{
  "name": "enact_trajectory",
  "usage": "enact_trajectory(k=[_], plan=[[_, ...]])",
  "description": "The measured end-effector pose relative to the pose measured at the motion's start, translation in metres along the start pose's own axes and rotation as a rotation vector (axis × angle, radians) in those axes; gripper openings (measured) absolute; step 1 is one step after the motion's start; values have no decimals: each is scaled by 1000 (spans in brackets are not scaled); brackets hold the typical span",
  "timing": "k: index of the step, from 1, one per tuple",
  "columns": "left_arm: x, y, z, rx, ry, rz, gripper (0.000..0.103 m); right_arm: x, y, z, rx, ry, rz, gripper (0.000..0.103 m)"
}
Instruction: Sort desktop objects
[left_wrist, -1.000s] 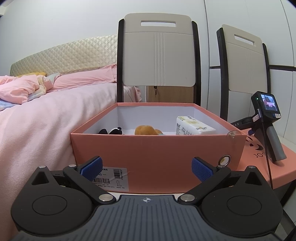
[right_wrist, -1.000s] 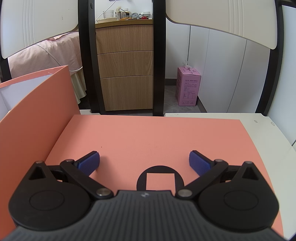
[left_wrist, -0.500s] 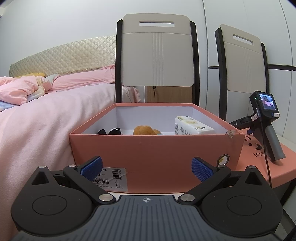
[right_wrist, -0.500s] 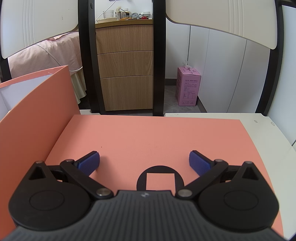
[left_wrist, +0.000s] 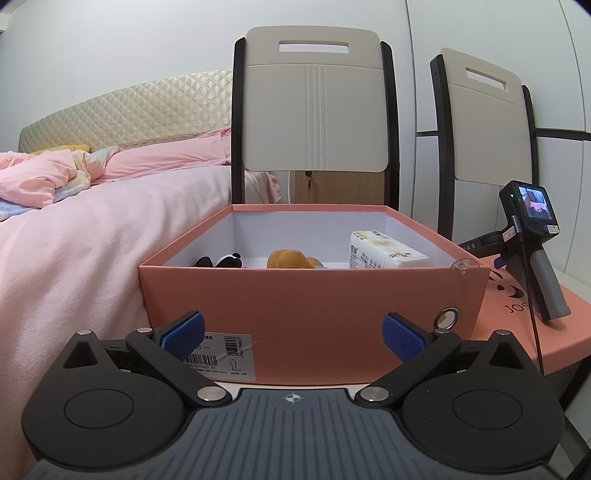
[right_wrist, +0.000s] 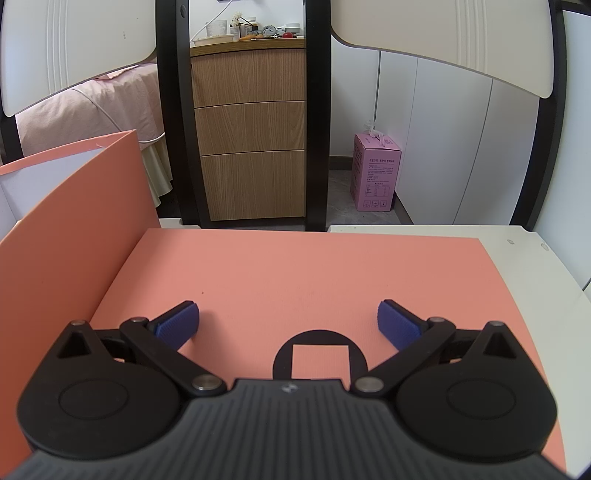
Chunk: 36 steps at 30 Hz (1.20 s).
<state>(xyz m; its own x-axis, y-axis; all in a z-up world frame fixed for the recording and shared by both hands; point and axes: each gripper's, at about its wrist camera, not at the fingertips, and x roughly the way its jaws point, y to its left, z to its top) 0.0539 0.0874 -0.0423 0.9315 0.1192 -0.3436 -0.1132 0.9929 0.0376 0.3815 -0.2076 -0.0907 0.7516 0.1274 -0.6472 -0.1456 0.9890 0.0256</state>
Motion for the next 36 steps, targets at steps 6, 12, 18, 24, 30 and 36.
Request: enact_trajectory(k=[6, 12, 18, 24, 30, 36], plan=[[1, 0, -1, -4, 2, -5, 103, 0, 0, 0, 0, 0, 0, 103], [0, -6, -3, 15, 1, -4, 103, 0, 0, 0, 0, 0, 0, 103], [0, -14, -8, 55, -1, 7, 103, 0, 0, 0, 0, 0, 0, 103], [1, -18, -9, 72, 7, 10, 103, 0, 0, 0, 0, 0, 0, 103], [3, -19, -11, 85, 14, 12, 103, 0, 0, 0, 0, 0, 0, 103], [2, -16, -10, 62, 19, -2, 103, 0, 0, 0, 0, 0, 0, 103]])
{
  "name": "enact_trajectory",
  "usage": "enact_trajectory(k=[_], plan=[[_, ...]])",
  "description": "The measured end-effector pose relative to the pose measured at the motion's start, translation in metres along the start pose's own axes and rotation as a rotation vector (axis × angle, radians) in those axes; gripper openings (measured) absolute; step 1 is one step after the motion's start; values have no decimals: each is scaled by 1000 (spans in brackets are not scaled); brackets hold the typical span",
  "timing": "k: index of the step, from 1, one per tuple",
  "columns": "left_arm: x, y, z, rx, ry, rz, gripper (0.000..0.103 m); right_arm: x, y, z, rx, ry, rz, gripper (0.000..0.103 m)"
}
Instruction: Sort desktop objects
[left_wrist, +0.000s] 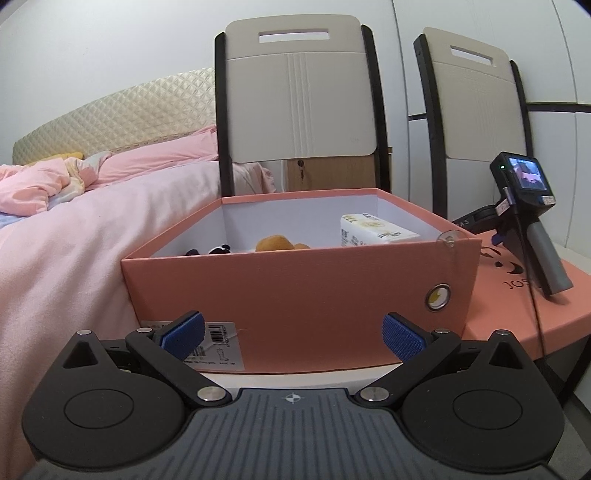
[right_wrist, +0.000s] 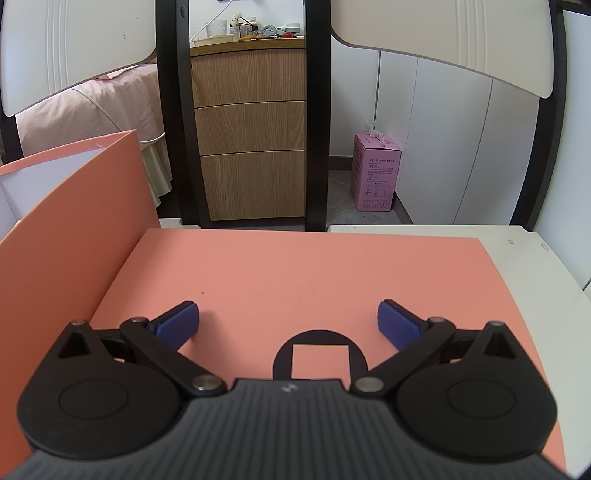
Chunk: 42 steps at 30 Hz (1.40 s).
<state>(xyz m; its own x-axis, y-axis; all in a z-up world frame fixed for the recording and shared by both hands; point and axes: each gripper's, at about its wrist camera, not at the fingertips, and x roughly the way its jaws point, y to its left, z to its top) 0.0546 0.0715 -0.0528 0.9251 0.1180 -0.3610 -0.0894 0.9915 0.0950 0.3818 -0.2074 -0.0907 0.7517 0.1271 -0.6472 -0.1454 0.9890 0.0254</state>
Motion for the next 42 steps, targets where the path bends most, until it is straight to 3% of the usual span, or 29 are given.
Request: enact_trajectory(k=[42], plan=[[3, 4, 8, -29, -6, -9, 103, 0, 0, 0, 0, 0, 0, 103]])
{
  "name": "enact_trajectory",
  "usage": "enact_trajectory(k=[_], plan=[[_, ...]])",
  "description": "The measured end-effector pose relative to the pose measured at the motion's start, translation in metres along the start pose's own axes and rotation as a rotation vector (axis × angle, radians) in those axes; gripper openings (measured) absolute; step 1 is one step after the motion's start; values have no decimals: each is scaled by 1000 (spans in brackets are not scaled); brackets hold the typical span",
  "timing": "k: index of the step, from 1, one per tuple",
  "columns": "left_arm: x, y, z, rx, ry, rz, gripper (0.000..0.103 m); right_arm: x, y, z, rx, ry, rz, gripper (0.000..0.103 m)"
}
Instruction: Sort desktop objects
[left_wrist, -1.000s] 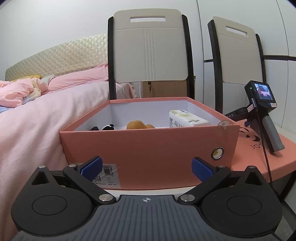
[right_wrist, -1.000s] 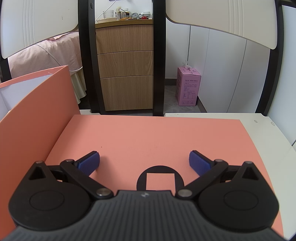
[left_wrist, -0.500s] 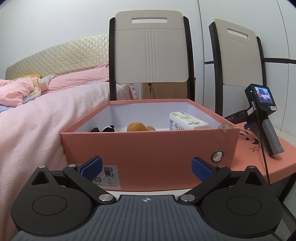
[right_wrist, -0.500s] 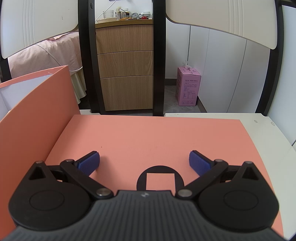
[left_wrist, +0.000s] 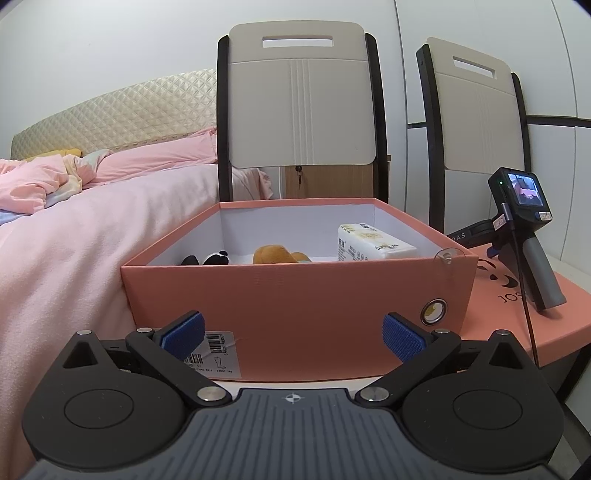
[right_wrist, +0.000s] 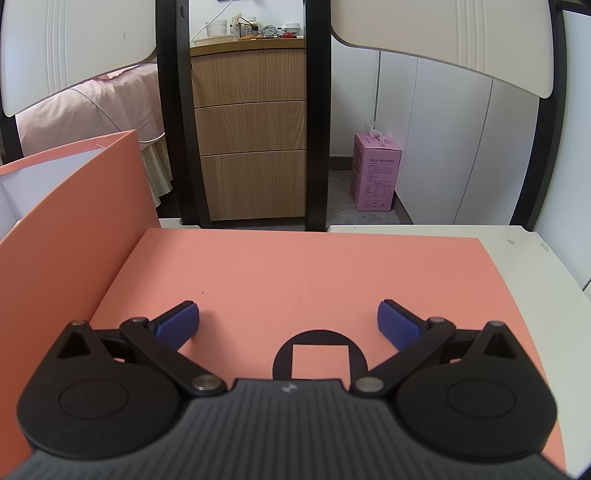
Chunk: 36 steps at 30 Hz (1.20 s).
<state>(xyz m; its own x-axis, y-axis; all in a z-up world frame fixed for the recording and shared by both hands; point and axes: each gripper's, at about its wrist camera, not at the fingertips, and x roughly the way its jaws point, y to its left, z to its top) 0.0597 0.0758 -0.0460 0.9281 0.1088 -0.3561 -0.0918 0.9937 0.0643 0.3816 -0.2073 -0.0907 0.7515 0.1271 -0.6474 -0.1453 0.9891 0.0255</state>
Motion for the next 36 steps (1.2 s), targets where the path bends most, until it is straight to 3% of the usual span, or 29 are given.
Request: enact_trajectory(k=[25, 36], plan=[[0, 0, -3, 6, 5, 8, 103, 0, 0, 0, 0, 0, 0, 103], [-4, -23, -13, 100, -4, -3, 103, 0, 0, 0, 0, 0, 0, 103]])
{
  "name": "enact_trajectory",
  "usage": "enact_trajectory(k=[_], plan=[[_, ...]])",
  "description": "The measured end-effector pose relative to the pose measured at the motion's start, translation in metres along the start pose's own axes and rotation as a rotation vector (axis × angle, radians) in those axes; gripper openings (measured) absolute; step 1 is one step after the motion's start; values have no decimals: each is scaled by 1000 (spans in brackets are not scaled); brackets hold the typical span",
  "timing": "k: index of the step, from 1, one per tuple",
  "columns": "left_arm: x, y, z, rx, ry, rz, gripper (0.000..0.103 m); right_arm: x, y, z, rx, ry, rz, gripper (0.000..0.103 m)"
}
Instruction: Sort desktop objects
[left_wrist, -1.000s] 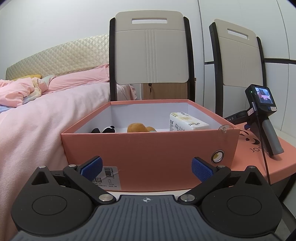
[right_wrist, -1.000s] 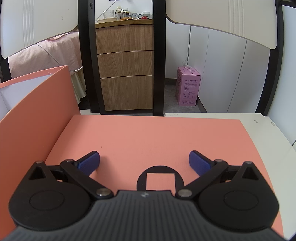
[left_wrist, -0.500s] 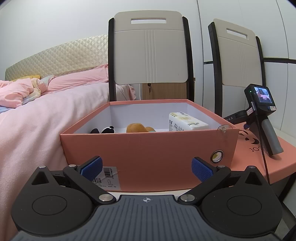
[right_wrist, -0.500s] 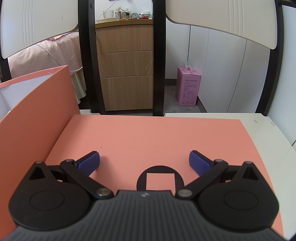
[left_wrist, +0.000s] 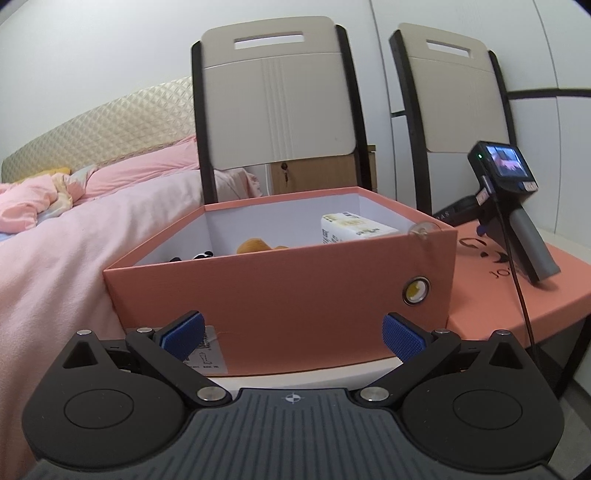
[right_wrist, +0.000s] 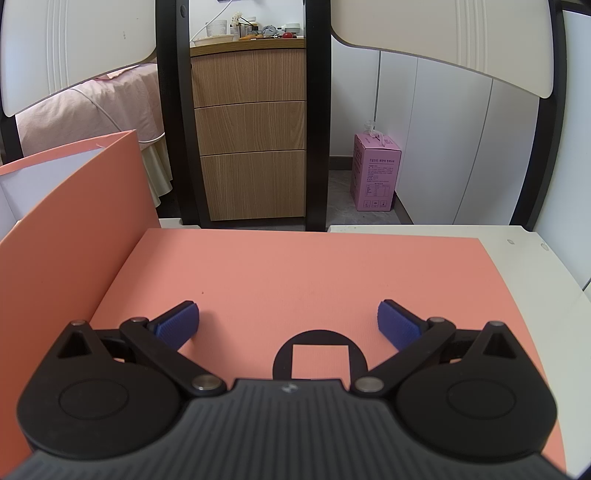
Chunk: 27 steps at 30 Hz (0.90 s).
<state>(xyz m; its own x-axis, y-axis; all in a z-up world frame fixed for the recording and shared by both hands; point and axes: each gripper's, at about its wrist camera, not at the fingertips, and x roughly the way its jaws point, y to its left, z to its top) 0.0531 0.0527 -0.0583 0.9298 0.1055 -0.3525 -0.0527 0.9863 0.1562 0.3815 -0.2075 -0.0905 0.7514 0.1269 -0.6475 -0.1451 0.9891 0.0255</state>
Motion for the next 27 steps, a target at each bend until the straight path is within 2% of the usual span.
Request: enact_trajectory(k=[13, 21, 27], plan=[[-10, -11, -5, 20, -49, 47, 103, 0, 0, 0, 0, 0, 0, 103], [-5, -4, -5, -11, -35, 83, 103, 0, 0, 0, 0, 0, 0, 103], [-5, 3, -4, -38, -27, 69, 103, 0, 0, 0, 0, 0, 0, 103]])
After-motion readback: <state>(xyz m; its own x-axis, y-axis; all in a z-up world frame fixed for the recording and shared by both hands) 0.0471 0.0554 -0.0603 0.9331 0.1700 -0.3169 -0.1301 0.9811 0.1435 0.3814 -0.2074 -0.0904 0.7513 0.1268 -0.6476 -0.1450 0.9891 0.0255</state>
